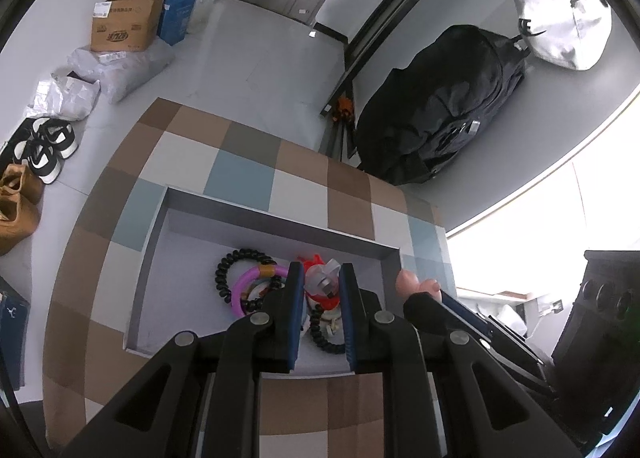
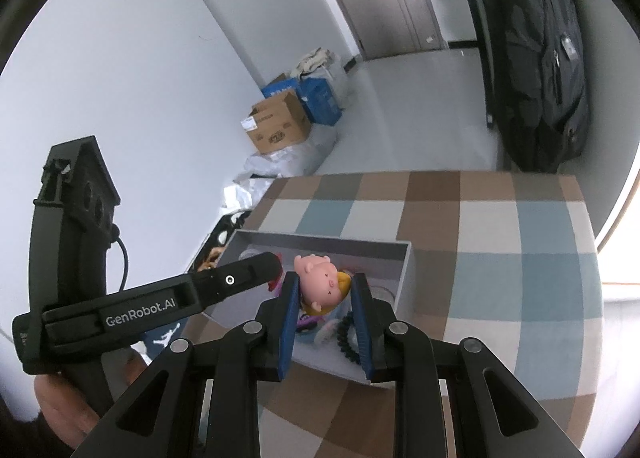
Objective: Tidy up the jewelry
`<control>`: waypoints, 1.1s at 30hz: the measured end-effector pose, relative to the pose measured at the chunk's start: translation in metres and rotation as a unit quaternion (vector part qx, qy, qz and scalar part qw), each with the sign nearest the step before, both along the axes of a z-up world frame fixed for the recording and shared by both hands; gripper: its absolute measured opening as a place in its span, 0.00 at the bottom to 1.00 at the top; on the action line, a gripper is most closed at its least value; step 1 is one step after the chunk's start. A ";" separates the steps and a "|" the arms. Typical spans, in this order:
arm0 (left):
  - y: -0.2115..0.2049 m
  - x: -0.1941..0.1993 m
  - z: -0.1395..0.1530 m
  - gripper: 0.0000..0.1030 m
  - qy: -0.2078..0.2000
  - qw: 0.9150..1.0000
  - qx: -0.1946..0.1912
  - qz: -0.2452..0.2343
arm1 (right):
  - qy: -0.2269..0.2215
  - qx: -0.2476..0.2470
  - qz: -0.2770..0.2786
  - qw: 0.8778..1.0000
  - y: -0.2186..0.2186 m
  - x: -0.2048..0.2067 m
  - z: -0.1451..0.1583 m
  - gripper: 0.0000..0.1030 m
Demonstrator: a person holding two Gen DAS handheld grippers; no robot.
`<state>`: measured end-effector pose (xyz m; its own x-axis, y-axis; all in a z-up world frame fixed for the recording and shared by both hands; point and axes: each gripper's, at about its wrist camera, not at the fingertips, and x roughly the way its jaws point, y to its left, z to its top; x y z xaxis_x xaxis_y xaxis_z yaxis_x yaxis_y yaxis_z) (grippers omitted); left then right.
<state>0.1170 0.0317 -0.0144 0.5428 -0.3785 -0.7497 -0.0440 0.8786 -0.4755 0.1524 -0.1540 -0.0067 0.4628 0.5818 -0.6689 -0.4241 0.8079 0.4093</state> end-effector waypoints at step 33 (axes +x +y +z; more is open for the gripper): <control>0.005 -0.032 0.030 0.64 -0.073 0.992 0.099 0.031 | -0.083 0.000 -0.042 0.996 -0.031 -0.031 0.026 1.00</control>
